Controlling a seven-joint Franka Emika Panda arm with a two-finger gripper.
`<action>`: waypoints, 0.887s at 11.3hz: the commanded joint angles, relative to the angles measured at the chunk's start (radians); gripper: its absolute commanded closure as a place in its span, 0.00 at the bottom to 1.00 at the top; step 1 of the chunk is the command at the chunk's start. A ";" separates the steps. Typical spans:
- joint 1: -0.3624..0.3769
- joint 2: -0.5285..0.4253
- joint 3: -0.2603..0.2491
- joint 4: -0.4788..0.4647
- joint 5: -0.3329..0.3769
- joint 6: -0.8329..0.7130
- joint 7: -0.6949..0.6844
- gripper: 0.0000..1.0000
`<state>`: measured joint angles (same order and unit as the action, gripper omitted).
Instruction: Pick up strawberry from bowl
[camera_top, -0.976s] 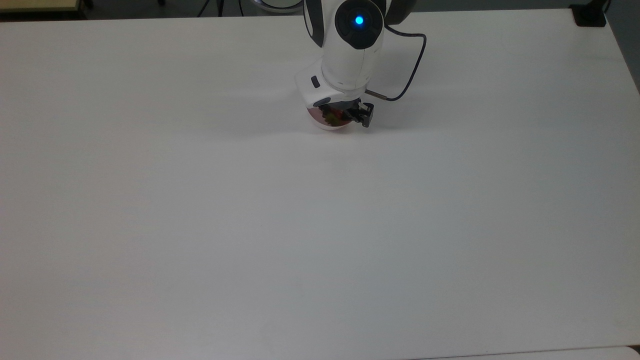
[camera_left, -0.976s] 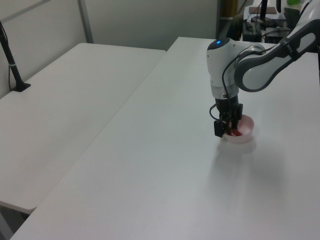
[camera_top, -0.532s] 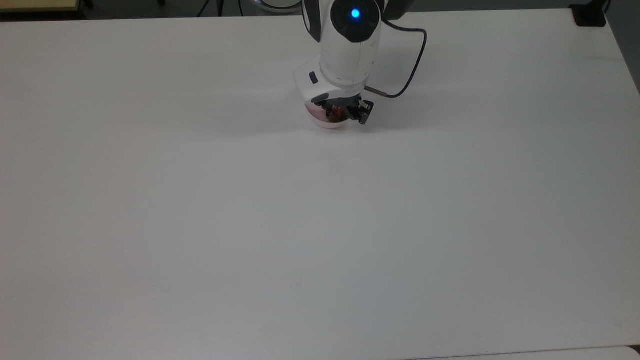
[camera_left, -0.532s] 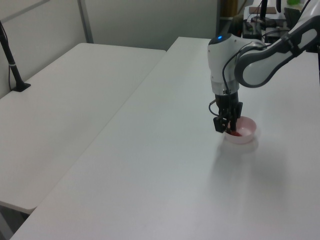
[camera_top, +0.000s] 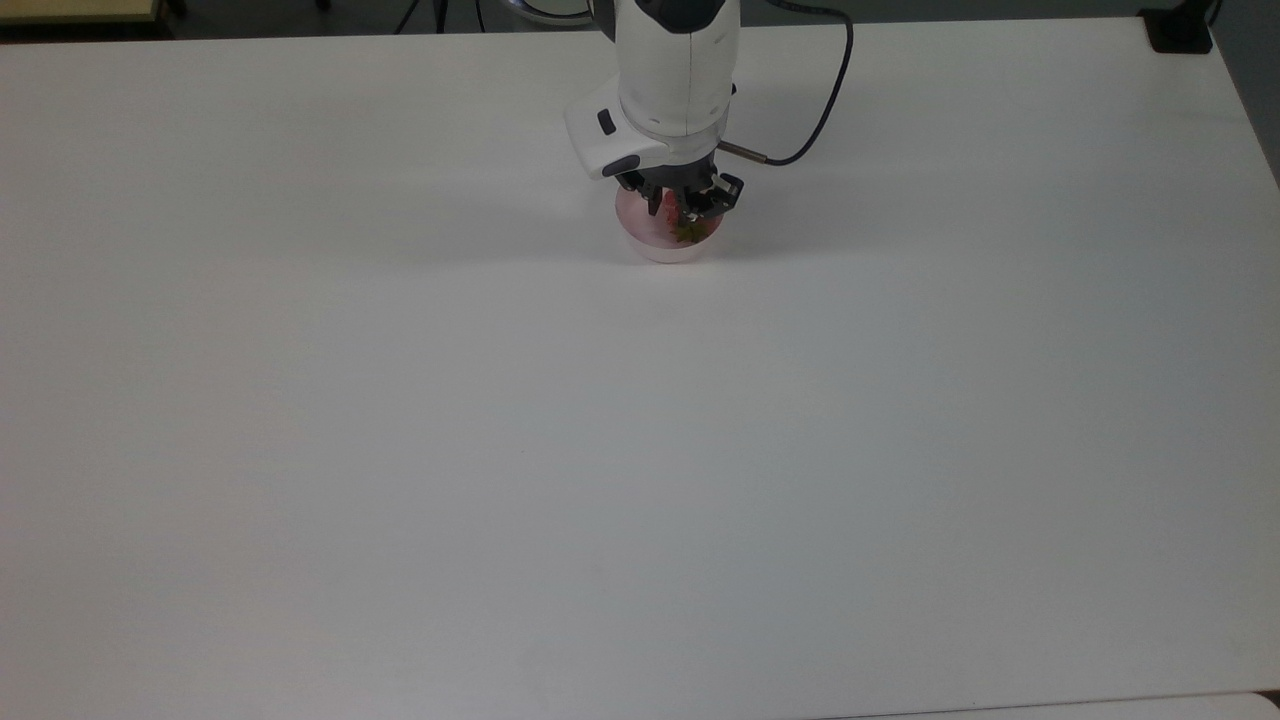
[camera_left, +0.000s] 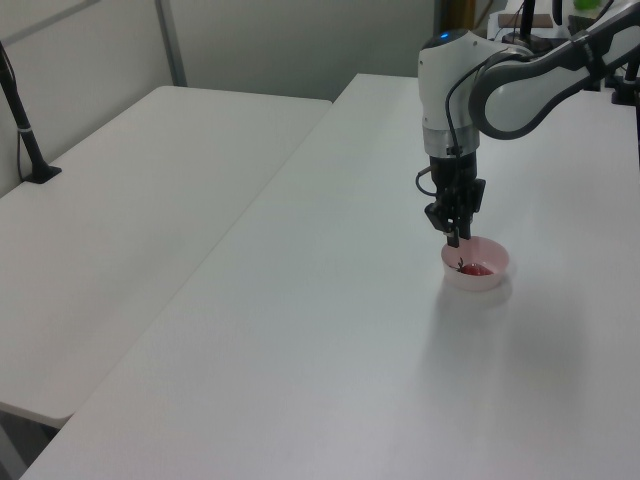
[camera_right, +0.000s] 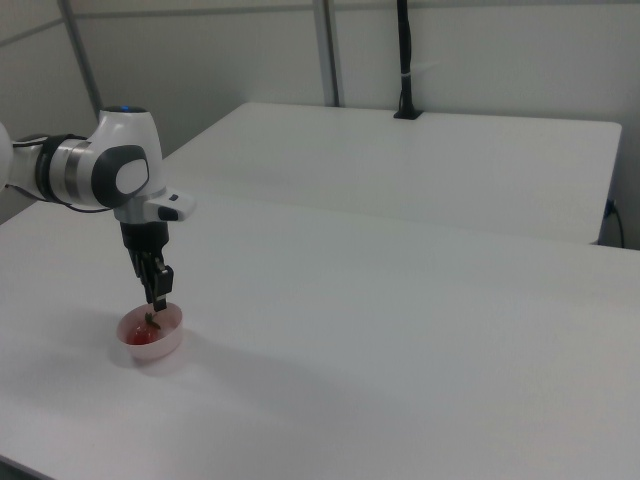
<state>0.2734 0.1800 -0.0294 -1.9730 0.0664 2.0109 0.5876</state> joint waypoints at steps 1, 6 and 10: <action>0.000 -0.017 -0.004 -0.015 0.026 -0.111 -0.293 0.00; 0.007 -0.005 -0.001 -0.030 0.026 -0.112 -0.485 0.00; 0.016 0.012 0.003 -0.063 0.026 -0.006 -0.473 0.00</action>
<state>0.2801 0.1931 -0.0238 -2.0047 0.0680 1.9415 0.1264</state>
